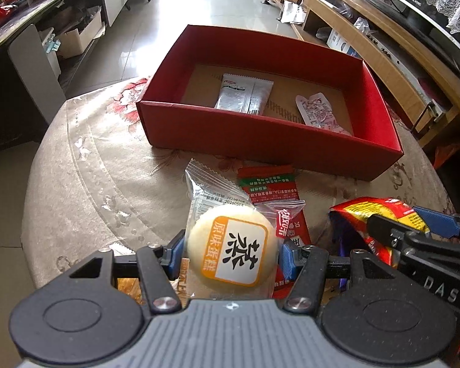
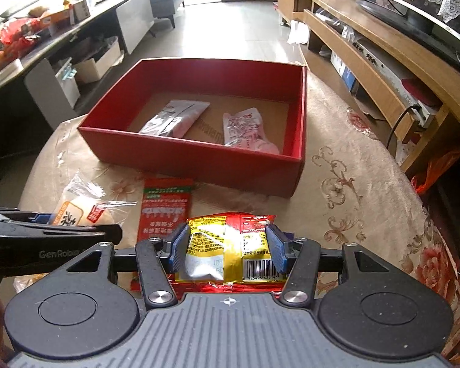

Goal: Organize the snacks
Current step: 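Lift the bun with the left gripper while the right gripper lifts the Trolli bag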

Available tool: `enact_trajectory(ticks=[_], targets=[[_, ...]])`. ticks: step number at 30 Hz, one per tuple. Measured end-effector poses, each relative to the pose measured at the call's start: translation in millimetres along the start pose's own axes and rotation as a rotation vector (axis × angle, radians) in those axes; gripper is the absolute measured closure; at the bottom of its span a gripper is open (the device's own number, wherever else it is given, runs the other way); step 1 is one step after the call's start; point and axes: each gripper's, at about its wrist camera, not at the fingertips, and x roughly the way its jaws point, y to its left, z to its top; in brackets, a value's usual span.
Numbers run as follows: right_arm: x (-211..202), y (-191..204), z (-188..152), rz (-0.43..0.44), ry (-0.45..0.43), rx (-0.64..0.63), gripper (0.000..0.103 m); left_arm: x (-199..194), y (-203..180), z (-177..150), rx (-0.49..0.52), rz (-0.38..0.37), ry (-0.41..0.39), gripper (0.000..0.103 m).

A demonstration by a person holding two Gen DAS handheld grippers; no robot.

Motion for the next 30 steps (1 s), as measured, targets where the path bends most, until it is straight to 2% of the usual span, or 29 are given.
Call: enact_trajectory(ticks=[10, 11, 14, 19, 21, 23, 25, 26, 30], targets=[[2, -11, 7, -0.013, -0.014, 0.024, 0.042, -2, -7, 4, 0.016, -0.012, -0.015, 0.048], [2, -11, 7, -0.012, -0.015, 0.025, 0.048, -2, -7, 4, 0.015, -0.012, -0.017, 0.048], [1, -12, 9, 0.004, -0.019, 0.038, 0.054, -3, -7, 6, 0.011, -0.014, -0.021, 0.048], [5, -15, 9, 0.01, 0.004, 0.036, 0.054, 1, -4, 5, 0.005, -0.011, -0.008, 0.048], [8, -15, 7, -0.005, 0.023, 0.023, 0.051, 2, -3, 4, 0.003, -0.011, -0.002, 0.048], [13, -17, 5, -0.011, 0.051, 0.033, 0.04, 3, -3, 4, 0.003, -0.014, 0.002, 0.048], [17, -15, 4, -0.012, 0.07, 0.03, 0.038, 2, -3, 4, 0.005, -0.016, -0.001, 0.048], [17, -13, 3, -0.012, 0.072, 0.026, 0.032, 2, -3, 4, 0.003, -0.018, -0.004, 0.048], [12, 2, 0, 0.01, 0.068, 0.011, 0.027, 0, 3, 5, -0.003, -0.016, -0.006, 0.05]])
